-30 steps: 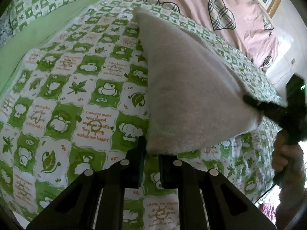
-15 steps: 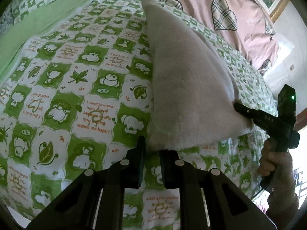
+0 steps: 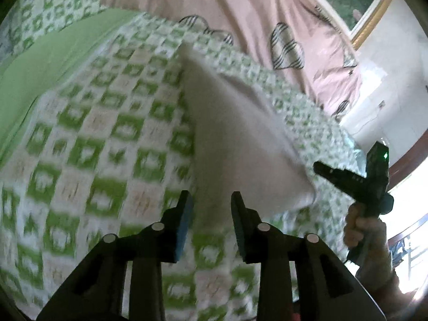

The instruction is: Fold small clothes

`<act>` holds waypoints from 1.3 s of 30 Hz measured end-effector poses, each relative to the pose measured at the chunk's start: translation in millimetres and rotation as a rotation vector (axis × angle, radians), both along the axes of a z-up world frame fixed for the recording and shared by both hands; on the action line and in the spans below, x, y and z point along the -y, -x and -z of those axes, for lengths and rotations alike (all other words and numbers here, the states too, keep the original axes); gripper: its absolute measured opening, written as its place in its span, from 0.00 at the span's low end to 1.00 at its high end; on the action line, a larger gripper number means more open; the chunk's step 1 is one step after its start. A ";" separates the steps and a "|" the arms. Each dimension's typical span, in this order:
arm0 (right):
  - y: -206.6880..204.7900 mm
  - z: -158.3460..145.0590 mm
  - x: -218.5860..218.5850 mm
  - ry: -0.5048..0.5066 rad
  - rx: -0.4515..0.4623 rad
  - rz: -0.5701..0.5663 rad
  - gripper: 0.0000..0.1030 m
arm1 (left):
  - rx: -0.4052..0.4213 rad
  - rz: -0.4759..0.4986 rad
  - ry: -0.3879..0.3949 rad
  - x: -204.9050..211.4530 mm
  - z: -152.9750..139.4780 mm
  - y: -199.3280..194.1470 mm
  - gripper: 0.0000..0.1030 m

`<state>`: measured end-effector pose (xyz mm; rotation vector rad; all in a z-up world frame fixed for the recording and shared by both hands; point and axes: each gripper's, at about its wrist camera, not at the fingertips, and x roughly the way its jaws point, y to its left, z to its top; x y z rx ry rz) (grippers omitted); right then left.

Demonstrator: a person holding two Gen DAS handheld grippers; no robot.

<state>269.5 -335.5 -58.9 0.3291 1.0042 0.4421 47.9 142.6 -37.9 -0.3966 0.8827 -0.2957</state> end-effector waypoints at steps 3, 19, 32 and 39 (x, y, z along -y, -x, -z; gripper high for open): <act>-8.7 -6.7 -16.4 -0.007 0.013 -0.038 0.25 | 0.043 0.021 -0.013 13.6 -12.7 -24.2 0.31; -56.6 33.9 -66.0 0.024 -0.020 -0.129 0.23 | 0.003 0.066 -0.101 35.3 24.4 -105.8 0.17; -3.9 0.1 -50.2 0.026 0.017 -0.153 0.25 | 0.039 0.069 -0.063 28.9 3.7 -43.3 0.15; 37.7 12.8 -37.1 0.091 -0.016 -0.176 0.25 | -0.002 0.105 -0.056 36.6 17.7 -0.4 0.17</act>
